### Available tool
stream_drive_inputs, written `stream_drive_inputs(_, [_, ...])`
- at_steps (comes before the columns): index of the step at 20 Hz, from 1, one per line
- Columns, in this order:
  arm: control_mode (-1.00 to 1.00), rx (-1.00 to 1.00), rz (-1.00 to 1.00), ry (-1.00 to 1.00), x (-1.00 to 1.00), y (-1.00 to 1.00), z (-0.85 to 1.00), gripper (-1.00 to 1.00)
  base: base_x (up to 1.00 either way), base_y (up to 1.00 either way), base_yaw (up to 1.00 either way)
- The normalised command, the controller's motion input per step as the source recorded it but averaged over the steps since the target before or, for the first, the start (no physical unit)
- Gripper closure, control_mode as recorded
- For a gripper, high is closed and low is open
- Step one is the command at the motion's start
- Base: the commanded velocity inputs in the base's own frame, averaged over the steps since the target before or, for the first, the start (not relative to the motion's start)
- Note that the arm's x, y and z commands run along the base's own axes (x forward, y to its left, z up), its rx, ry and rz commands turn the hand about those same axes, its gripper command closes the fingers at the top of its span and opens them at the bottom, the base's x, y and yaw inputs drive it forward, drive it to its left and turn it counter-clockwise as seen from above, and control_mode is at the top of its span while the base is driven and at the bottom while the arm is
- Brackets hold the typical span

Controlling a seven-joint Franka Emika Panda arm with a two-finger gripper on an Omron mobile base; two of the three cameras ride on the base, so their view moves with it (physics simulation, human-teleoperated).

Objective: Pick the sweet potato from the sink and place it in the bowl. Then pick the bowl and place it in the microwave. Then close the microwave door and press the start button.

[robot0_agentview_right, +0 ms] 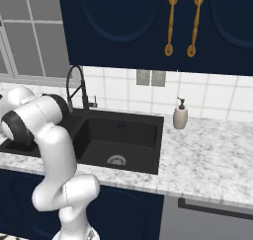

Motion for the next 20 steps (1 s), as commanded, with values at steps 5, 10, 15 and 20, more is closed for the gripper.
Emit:
stream_drive_inputs(5, [-1.00,0.01,0.00,0.01,-0.20,-0.72,0.99,1.00,0.00,0.00,0.00])
stream_drive_inputs(10, [-1.00,-0.08,0.07,0.09,-0.12,-0.76,1.00,1.00,0.00,0.00,0.00])
stream_drive_inputs(15, [-1.00,-0.09,0.07,0.16,-0.17,-0.86,1.00,1.00,0.00,0.00,0.00])
stream_drive_inputs(20, [-1.00,0.00,0.01,0.20,-0.07,-0.83,0.95,1.00,0.00,0.00,0.00])
